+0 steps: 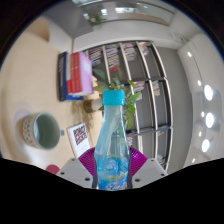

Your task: Pour water

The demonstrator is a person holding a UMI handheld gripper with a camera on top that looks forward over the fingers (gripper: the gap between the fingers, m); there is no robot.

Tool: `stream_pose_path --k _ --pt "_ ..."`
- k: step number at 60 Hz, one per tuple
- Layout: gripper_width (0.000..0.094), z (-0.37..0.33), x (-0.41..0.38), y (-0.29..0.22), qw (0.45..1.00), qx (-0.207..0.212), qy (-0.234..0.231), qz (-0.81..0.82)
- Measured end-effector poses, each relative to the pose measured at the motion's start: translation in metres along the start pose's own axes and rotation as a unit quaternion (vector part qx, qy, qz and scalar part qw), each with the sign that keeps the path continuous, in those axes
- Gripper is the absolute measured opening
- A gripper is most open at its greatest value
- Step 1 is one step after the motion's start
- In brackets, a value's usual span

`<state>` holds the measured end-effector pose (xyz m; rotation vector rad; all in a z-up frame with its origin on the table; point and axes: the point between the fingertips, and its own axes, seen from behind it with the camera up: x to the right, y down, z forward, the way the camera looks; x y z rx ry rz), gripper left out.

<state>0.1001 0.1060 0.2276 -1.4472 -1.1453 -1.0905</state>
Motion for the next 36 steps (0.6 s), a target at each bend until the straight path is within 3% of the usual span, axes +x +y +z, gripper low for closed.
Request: stream_pose_path --k 9,21,29,36 --pt "0.0396 -0.014 0.038 -0.015 0.964 0.025 0.009 0.265" --pt "0.0412 -0.020 0.061 0.017 0.847 0.045 0.017 0.529" --pt "0.0413 -0.002 0.019 0.043 0.789 0.024 0.007 0.614" --pt "0.0412 0.013 -0.010 0.081 0.787 0.002 -0.006 0.616"
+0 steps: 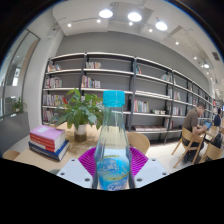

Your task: Pour water

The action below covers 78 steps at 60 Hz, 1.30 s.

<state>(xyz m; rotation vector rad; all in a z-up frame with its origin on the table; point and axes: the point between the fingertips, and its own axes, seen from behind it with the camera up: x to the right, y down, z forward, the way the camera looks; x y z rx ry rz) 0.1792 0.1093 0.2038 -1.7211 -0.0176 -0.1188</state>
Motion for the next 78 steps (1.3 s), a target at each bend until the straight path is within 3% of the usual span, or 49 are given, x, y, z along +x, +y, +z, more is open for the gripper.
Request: stream_pose_path --k 21,22,30,41,49,68,78 --pt "0.0434 0.016 0.012 0.105 0.998 -0.044 -0.012 0.032" --pt "0.0440 0.013 0.015 0.098 0.999 -0.028 -0.011 0.036" --pt "0.0462 0.012 0.011 0.101 0.999 -0.018 -0.007 0.040" --pt "0.0554 0.015 0.008 0.103 0.999 -0.031 -0.015 0.036" --pt "0.0763 -0.009 0.013 0.122 0.996 -0.076 -0.006 0.039" --pt "0.0796 -0.152 -0.058 0.186 0.978 -0.204 -0.032 0.028" --pt "0.0814 -0.209 -0.128 0.149 0.971 -0.221 -0.068 0.066"
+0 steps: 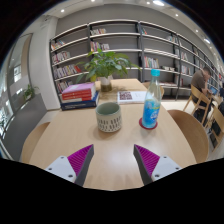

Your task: Pour water

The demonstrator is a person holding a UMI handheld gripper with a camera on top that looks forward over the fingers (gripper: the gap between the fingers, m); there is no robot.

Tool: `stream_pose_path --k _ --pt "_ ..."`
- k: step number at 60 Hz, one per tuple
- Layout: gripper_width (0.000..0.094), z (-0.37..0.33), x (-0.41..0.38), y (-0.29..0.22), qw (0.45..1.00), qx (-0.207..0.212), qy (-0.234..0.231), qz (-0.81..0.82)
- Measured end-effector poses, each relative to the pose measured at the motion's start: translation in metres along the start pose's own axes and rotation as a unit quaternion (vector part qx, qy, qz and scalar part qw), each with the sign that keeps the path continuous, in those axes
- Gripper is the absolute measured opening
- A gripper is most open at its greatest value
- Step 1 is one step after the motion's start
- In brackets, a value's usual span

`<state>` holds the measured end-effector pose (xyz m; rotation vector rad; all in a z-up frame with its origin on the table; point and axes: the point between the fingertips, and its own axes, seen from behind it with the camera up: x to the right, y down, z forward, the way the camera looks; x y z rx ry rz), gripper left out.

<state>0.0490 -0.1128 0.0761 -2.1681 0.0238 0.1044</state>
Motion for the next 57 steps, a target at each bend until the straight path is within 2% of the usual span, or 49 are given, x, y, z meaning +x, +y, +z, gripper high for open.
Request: stream_pose_path --k 13,28,44,57 --pt "0.0846 -0.046 -0.064 -0.048 0.999 0.031 -0.006 -0.033" --pt "0.0853 -0.080 -0.082 -0.106 0.998 0.062 0.005 -0.028" --pt "0.0851 -0.099 -0.068 -0.122 0.996 0.075 0.030 -0.037" --pt "0.0845 -0.105 -0.064 -0.129 0.995 0.086 0.032 -0.025"
